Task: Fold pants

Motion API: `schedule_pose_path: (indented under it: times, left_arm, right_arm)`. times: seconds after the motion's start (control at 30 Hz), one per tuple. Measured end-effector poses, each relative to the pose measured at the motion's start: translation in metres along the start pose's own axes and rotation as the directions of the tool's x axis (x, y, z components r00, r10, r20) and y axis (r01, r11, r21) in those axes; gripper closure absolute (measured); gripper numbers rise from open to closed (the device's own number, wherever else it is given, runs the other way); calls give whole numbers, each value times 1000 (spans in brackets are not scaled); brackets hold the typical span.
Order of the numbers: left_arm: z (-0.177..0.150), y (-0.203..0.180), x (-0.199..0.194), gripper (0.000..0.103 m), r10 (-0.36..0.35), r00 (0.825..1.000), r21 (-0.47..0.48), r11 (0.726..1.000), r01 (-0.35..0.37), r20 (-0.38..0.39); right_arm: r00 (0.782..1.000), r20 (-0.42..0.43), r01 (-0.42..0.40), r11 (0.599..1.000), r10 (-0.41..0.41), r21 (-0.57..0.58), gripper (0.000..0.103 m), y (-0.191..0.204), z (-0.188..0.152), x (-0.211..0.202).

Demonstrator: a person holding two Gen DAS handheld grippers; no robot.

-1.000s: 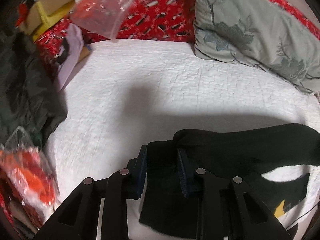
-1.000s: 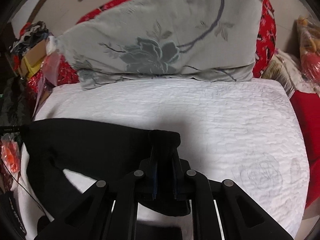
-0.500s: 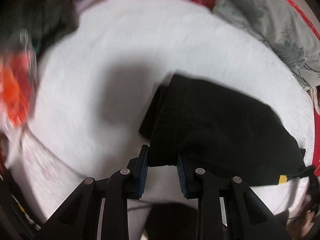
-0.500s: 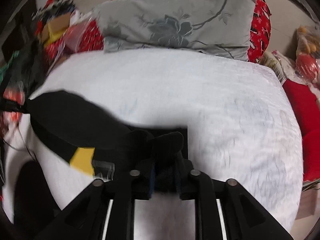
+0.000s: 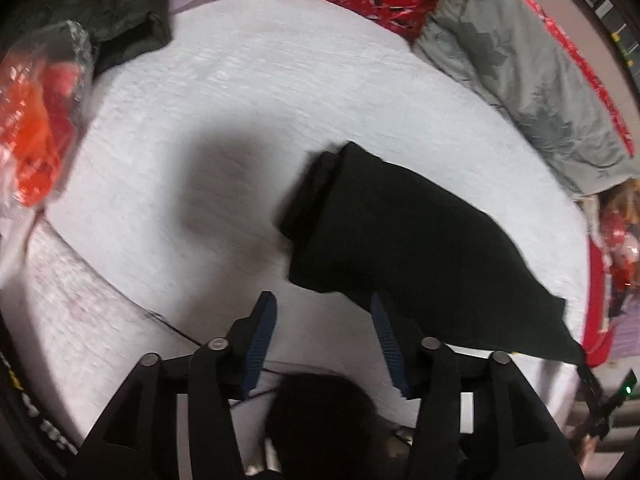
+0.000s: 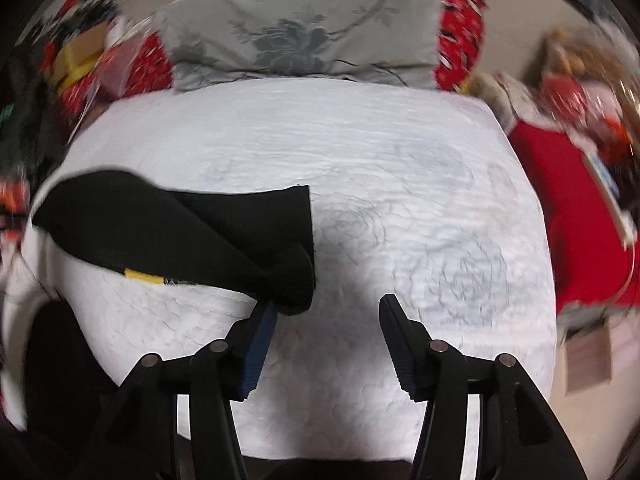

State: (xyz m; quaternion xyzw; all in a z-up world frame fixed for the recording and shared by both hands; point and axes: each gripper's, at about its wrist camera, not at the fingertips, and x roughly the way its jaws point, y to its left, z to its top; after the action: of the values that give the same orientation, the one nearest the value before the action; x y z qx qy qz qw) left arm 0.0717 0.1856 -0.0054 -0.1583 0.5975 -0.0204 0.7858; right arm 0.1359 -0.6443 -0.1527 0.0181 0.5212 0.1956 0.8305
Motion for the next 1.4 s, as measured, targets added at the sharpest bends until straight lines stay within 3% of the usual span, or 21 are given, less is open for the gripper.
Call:
schedule_pose_path:
  times: [0.13, 0.2, 0.27, 0.33, 0.43, 0.5, 0.57, 0.67, 0.7, 0.87, 0.97, 1.03, 1.07, 1.1, 1.13, 1.2, 1.27, 1.33, 1.4]
  left_arm:
    - [-5, -5, 12, 41, -59, 998, 2, 998, 59, -25]
    - [-4, -9, 23, 41, -77, 996, -4, 997, 77, -53]
    - [-3, -10, 33, 41, -87, 994, -17, 996, 86, -72]
    - [1, -9, 43, 41, -94, 992, -32, 995, 92, -86]
    - [5, -6, 55, 41, -112, 989, -64, 992, 106, -99]
    - [10, 0, 60, 41, -137, 985, -97, 987, 127, -104]
    - [13, 2, 62, 41, -156, 982, -116, 983, 143, -111]
    - [13, 1, 68, 41, -160, 981, -130, 981, 145, -109]
    - [15, 0, 73, 41, -156, 981, -130, 981, 142, -111]
    - [18, -5, 81, 43, -171, 980, -148, 977, 155, -102]
    - [18, -6, 84, 54, -184, 977, -159, 973, 166, -104]
    - [18, -5, 86, 67, -201, 973, -175, 968, 180, -109]
    - [18, -4, 87, 70, -205, 973, -185, 966, 182, -109]
    - [18, -2, 89, 79, -211, 972, -196, 962, 188, -106]
    - [19, 0, 89, 89, -213, 972, -204, 961, 188, -104]
    - [23, 6, 89, 99, -225, 970, -234, 952, 198, -95]
    - [31, 12, 80, 99, -254, 965, -265, 937, 229, -65]
    - [42, 15, 63, 99, -294, 956, -287, 916, 280, -6]
    - [51, 17, 40, 99, -290, 954, -278, 913, 299, 76]
  right_arm:
    - [992, 19, -128, 967, 127, 219, 48, -9, 7, -10]
    - [970, 42, -241, 911, 241, 335, 47, -13, 10, -10]
    - [959, 52, -275, 871, 278, 407, 47, -14, 12, -8]
    - [930, 62, -345, 800, 363, 492, 43, -17, 8, -2]
    - [863, 41, -422, 674, 503, 606, 43, -12, -2, 20]
    - [843, 33, -430, 635, 537, 641, 43, -6, -8, 30]
    - [841, 31, -414, 607, 540, 678, 43, -3, -11, 40]
    - [827, 57, -402, 517, 559, 756, 43, -6, -16, 58]
    - [828, 67, -390, 485, 557, 783, 43, -7, -18, 64]
    - [845, 131, -376, 402, 519, 835, 43, -16, -20, 77]
    - [852, 148, -371, 380, 502, 848, 48, -20, -20, 83]
    - [856, 162, -375, 373, 491, 849, 65, -22, -24, 84]
    - [857, 169, -379, 372, 487, 847, 82, -22, -25, 84]
    - [857, 175, -383, 371, 485, 846, 94, -22, -26, 84]
    - [861, 181, -384, 375, 475, 843, 96, -23, -26, 84]
    - [872, 185, -384, 400, 453, 832, 99, -24, -24, 82]
    - [874, 172, -384, 429, 455, 818, 99, -25, -11, 81]
    - [860, 216, -436, 448, 462, 780, 99, -24, 18, 70]
    - [818, 331, -551, 475, 471, 686, 100, -19, 58, 46]
